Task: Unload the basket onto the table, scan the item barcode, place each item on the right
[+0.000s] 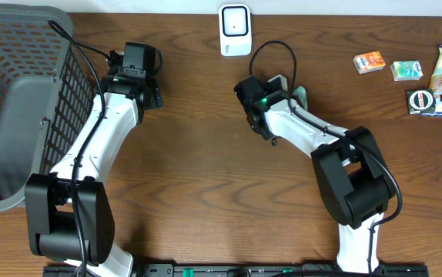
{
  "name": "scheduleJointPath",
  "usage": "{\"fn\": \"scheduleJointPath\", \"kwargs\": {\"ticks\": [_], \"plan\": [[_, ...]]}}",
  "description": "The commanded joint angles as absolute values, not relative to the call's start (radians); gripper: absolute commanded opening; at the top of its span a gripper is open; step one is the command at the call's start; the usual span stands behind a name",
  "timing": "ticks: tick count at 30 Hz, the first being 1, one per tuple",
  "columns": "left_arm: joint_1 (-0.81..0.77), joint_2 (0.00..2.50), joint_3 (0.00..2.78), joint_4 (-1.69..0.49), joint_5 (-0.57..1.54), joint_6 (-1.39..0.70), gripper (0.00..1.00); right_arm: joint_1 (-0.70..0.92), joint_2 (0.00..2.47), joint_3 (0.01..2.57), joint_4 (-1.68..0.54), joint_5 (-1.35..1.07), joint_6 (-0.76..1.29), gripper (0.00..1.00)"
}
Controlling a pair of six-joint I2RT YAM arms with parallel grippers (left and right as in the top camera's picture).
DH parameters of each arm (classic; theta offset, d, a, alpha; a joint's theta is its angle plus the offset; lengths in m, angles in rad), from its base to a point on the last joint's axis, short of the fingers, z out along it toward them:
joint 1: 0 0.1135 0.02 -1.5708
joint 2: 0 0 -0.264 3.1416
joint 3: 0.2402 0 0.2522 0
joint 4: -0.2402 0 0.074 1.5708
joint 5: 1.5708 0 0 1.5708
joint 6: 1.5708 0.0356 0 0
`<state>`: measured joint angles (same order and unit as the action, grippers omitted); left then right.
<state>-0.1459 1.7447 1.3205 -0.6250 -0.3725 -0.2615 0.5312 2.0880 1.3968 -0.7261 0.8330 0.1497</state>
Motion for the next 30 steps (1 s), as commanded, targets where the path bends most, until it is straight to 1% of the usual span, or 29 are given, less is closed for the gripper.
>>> {"fn": "scheduleJointPath", "kwargs": {"ticks": [1,5,8,9,13,14,15,19,23,25,26,28,30], "plan": [[-0.145,1.74,1.332,-0.628,-0.386,-0.256,0.98,0.568,2.109,1.396,-0.726,0.73,0.062,0.02],[-0.145,1.74,1.332,-0.628,-0.386,-0.256,0.98,0.577,2.147,1.396,-0.744,0.704,0.0,0.03],[-0.145,1.74,1.333,-0.628,-0.386,-0.256,0.98,0.585,2.159,1.396,-0.772,0.703,-0.005,0.1],[-0.145,1.74,1.333,-0.628,-0.386,-0.256,0.98,0.591,2.159,1.396,-0.781,0.704,-0.005,0.14],[-0.145,1.74,1.333,-0.628,-0.386,-0.256,0.98,0.633,2.158,1.407,-0.797,0.704,-0.004,0.39],[-0.145,1.74,1.332,-0.628,-0.386,-0.256,0.98,0.646,2.158,1.412,-0.797,0.704,0.0,0.43],[-0.145,1.74,1.333,-0.628,-0.386,-0.256,0.98,0.659,2.158,1.419,-0.797,0.704,0.007,0.45],[-0.145,1.74,1.333,-0.628,-0.386,-0.256,0.98,0.728,2.158,1.477,-0.798,0.675,0.029,0.41],[-0.145,1.74,1.333,-0.628,-0.386,-0.256,0.98,0.773,2.158,1.532,-0.809,0.663,0.029,0.41],[-0.145,1.74,1.333,-0.628,-0.386,-0.256,0.98,0.785,2.158,1.56,-0.829,0.663,0.029,0.39],[-0.145,1.74,1.333,-0.628,-0.386,-0.256,0.98,0.786,2.158,1.57,-0.838,0.663,0.029,0.33],[-0.145,1.74,1.333,-0.628,-0.386,-0.256,0.98,0.787,2.158,1.592,-0.859,0.664,0.029,0.17],[-0.145,1.74,1.333,-0.628,-0.386,-0.256,0.98,0.781,2.158,1.601,-0.87,0.683,0.028,0.07]]}}
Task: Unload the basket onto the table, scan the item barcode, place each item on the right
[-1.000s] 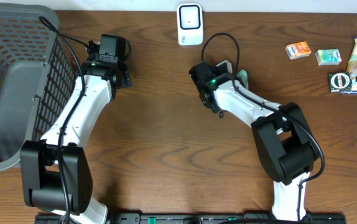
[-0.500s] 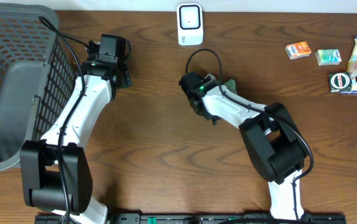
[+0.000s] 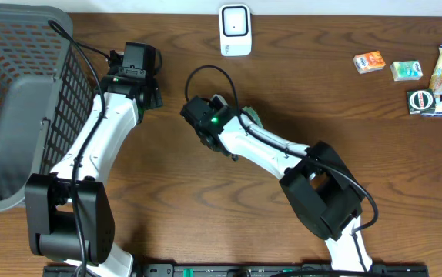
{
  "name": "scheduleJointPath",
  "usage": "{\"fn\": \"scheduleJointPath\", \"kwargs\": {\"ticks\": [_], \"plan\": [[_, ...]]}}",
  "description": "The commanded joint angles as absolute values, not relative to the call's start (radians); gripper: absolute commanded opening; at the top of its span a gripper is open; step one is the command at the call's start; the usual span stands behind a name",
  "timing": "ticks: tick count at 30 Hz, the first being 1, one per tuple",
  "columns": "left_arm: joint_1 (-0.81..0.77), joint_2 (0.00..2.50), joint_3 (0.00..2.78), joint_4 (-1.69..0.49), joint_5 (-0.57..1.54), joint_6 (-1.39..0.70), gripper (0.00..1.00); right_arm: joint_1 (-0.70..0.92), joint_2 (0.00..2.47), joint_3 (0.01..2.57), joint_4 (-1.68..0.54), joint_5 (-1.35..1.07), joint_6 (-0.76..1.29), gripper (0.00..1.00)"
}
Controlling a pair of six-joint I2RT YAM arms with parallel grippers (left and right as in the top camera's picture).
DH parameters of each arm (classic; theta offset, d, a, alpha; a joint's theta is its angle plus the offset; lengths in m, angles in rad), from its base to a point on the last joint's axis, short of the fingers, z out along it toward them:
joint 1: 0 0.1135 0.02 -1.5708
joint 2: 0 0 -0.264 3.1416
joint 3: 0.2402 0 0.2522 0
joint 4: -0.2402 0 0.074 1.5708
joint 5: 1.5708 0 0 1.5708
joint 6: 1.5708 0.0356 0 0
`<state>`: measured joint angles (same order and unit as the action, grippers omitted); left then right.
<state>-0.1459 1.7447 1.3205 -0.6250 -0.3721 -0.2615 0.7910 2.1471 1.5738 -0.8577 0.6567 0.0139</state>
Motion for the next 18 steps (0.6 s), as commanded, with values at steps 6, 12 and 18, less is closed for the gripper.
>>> {"fn": "scheduleJointPath", "kwargs": {"ticks": [6,12,18], "plan": [[-0.145,1.74,1.332,-0.628,-0.386,-0.256,0.98,0.771,2.158,1.601,-0.886,0.665,0.029,0.11],[-0.145,1.74,1.333,-0.628,-0.386,-0.256,0.98,0.752,2.158,1.62,-0.887,0.643,0.104,0.04],[-0.145,1.74,1.333,-0.628,-0.386,-0.256,0.98,0.641,2.158,1.693,-0.913,0.356,0.107,0.02]]}}
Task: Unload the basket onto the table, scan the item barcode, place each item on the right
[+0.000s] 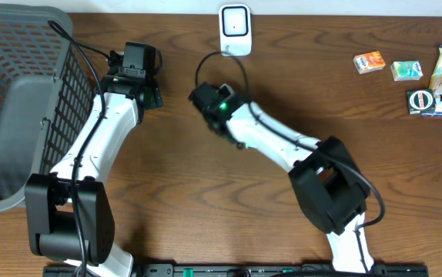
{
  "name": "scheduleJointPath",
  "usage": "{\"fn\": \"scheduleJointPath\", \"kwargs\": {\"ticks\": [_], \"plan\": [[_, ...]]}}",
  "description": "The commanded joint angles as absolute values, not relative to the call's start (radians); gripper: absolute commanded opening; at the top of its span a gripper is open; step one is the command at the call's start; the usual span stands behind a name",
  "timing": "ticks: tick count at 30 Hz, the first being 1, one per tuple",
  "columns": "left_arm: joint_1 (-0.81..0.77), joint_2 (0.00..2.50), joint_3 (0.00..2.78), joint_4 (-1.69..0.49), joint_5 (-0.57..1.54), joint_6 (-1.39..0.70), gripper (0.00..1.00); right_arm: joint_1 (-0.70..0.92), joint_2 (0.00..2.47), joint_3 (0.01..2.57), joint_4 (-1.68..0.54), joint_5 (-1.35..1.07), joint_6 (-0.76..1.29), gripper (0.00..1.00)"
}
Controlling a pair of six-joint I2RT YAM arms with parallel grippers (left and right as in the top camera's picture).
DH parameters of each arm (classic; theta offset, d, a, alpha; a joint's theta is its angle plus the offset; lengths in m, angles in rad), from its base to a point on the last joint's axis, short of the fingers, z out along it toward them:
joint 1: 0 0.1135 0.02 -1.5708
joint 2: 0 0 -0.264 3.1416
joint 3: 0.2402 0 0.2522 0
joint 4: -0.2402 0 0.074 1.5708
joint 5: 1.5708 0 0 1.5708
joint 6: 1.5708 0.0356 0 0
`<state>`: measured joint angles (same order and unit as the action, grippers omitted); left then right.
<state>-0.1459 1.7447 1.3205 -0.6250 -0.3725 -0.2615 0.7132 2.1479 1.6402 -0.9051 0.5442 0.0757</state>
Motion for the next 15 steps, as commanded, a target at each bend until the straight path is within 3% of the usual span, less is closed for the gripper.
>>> {"fn": "scheduleJointPath", "kwargs": {"ticks": [1,8,15], "plan": [[-0.145,1.74,1.332,-0.628,-0.386,-0.256,0.98,0.622,2.158,1.698,-0.914,0.308,0.107,0.02],[-0.145,1.74,1.333,-0.628,-0.386,-0.256,0.98,0.514,2.158,1.699,-0.921,-0.099,0.088,0.01],[-0.145,1.74,1.333,-0.628,-0.386,-0.256,0.98,0.515,2.16,1.659,-0.932,-0.141,0.088,0.01]]}}
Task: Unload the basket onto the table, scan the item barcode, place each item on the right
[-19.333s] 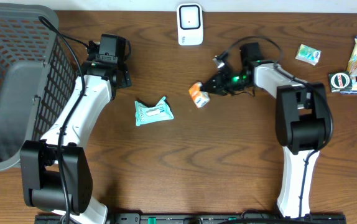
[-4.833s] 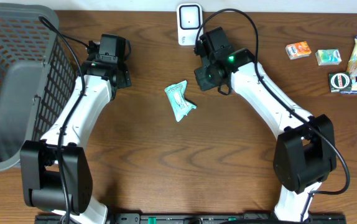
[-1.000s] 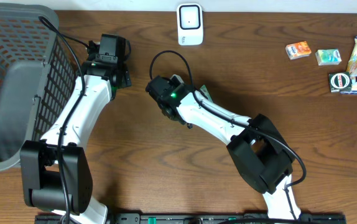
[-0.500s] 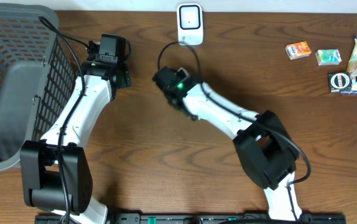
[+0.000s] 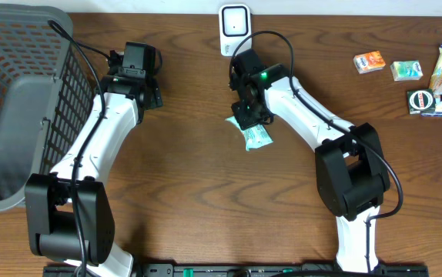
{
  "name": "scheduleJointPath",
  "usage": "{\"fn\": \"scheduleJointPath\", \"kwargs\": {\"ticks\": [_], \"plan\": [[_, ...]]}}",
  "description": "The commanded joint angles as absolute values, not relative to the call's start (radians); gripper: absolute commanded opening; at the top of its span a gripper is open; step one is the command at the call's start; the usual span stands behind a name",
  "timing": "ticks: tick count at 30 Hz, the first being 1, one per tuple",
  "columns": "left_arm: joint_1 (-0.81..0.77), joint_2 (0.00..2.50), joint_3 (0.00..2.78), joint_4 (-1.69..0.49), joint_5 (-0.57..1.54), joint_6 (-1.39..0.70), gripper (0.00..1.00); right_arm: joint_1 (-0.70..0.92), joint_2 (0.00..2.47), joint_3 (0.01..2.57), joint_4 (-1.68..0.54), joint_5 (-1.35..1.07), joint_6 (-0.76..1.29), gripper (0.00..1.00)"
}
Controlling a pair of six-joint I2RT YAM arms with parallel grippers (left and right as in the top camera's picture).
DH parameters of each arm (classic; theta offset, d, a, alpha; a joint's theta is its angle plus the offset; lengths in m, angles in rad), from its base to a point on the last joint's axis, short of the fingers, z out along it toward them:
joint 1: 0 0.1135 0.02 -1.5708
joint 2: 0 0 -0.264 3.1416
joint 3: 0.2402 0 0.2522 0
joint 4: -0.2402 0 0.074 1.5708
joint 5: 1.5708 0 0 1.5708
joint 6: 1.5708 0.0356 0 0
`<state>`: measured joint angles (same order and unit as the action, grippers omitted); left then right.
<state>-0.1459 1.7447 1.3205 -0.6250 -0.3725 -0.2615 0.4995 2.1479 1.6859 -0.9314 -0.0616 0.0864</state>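
Observation:
A white barcode scanner (image 5: 236,29) stands at the table's far edge, in the middle. Just in front of it my right gripper (image 5: 246,118) points down at the table and is shut on a pale green packet (image 5: 256,137), which sticks out toward the near side. The fingers themselves are mostly hidden under the wrist. My left gripper (image 5: 152,95) rests to the left, beside the basket, and its jaws are too dark to read.
A grey mesh basket (image 5: 5,46) fills the far left corner. Several small snack packs (image 5: 369,61) and a larger bag lie at the far right. Black cables loop over both wrists.
My right gripper has moved right and slightly back, from left of the scanner to right in front of it. The green packet now shows clearly below the wrist. The left arm has not moved.
The right gripper was right of centre with the green packet at its tip. It then stood far left, near the left arm, then back toward the scanner's left side. Now it holds the packet in front of the scanner. The left arm stayed still.

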Motion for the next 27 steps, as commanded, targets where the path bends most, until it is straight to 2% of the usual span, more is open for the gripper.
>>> {"fn": "scheduleJointPath", "kwargs": {"ticks": [1,14,23,27], "plan": [[-0.145,1.74,1.332,-0.628,-0.386,-0.256,0.98,0.519,2.16,1.647,-0.929,-0.141,0.088,0.01],[-0.145,1.74,1.333,-0.628,-0.386,-0.256,0.98,0.531,2.16,1.585,-0.822,-0.108,0.119,0.01],[-0.145,1.74,1.333,-0.628,-0.386,-0.256,0.98,0.511,2.152,1.809,-0.994,0.078,0.115,0.01],[-0.145,1.74,1.333,-0.628,-0.386,-0.256,0.98,0.509,2.152,1.83,-1.057,0.068,0.096,0.01]]}}
